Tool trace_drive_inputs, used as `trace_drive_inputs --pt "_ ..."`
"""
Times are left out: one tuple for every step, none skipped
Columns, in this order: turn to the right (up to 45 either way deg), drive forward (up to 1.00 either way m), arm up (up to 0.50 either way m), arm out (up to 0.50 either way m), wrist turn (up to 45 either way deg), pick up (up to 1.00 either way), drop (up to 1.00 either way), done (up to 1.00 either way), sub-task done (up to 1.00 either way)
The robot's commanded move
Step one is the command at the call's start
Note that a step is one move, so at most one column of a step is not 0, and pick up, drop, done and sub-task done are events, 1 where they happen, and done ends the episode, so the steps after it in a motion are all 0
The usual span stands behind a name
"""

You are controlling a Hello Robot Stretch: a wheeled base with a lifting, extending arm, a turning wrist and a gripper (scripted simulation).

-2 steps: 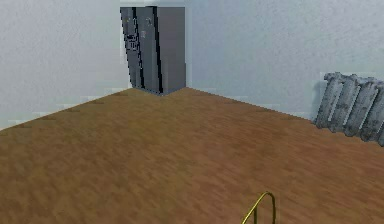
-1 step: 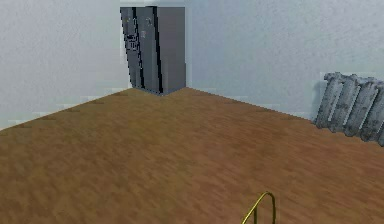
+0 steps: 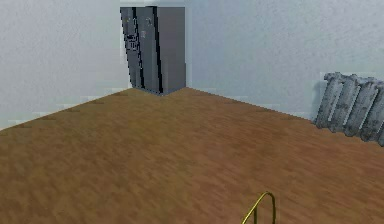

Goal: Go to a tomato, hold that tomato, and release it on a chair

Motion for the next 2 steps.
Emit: trace_drive_inputs --pt "0.0 0.00 -0.30 0.00 0.0 0.00 0.00 0.00 0.00" --pt "0.0 0.00 0.00 0.00 0.0 1.00 0.00 0.00 0.00"
